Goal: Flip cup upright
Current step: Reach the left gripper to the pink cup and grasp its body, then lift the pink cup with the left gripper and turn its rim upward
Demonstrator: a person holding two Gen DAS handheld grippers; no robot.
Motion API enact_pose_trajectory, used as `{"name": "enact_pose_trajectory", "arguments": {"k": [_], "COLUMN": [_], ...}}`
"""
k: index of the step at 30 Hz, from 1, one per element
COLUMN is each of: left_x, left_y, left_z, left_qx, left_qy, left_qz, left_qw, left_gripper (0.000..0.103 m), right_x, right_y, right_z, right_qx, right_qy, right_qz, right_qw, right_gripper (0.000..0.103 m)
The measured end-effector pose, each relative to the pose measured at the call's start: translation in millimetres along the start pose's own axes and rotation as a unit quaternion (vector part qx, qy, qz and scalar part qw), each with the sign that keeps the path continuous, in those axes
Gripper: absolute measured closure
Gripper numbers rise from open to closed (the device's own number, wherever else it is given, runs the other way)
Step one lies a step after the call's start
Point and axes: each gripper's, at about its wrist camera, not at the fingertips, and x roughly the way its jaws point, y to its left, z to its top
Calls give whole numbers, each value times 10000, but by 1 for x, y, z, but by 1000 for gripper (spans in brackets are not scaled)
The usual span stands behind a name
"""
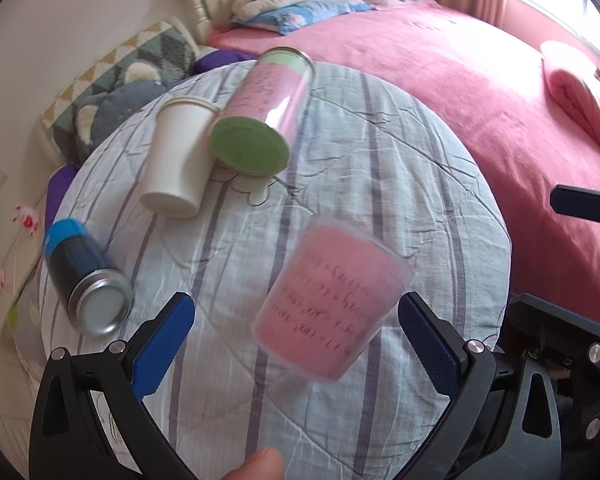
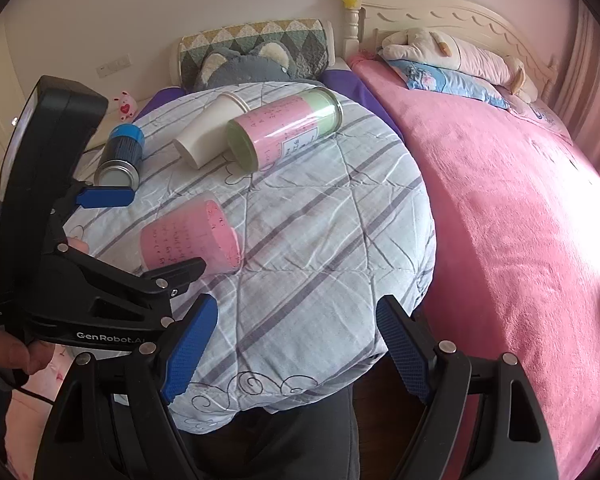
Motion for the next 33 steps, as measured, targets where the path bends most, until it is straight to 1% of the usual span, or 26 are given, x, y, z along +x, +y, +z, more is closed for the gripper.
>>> {"name": "enact_pose_trajectory", "arguments": {"k": [3, 6, 9, 11, 12, 13, 19, 23, 27, 31, 33], "left_x": [6, 12, 18, 22, 24, 26, 27, 24, 20, 18, 21], "left_y": [-1, -3, -6, -5, -3, -2, 12, 21, 27, 28, 27], "left_z": [6, 10, 13, 14, 14, 13, 10, 8, 5, 6, 6], "left_qx": [181, 353, 511, 467, 411, 344, -249, -572, -738, -744, -721], "left_qy": [44, 105, 175, 261, 295, 320, 310, 282, 261, 264, 325], "left_qz": [-160, -372, -464, -528, -581, -619, -767, -776, -672, -552, -513], "left_qw": [9997, 9986, 9975, 9972, 9970, 9970, 9963, 9949, 9947, 9954, 9955], "left_gripper": [1, 7, 16, 27, 30, 36, 37, 37, 37, 36, 35], "right_x": [2, 5, 7, 8, 8, 9, 10, 13, 14, 14, 14], "right_y": [-2, -4, -2, -1, -1, 0, 1, 3, 5, 5, 6], "right_z": [0, 1, 3, 3, 3, 3, 4, 5, 6, 6, 6], "right_qx": [15, 31, 11, -2, -10, -14, -17, -46, -80, -94, -97], "right_qy": [26, 63, 87, 86, 88, 90, 92, 101, 104, 90, 89], "right_qz": [-19, -13, -11, -7, -4, -7, 16, 54, 109, 142, 150], "right_qw": [10000, 10000, 10000, 10000, 10000, 10000, 10000, 9999, 9999, 9998, 9998], "right_gripper": [20, 20, 20, 20, 20, 20, 20, 20, 20, 20, 20]}}
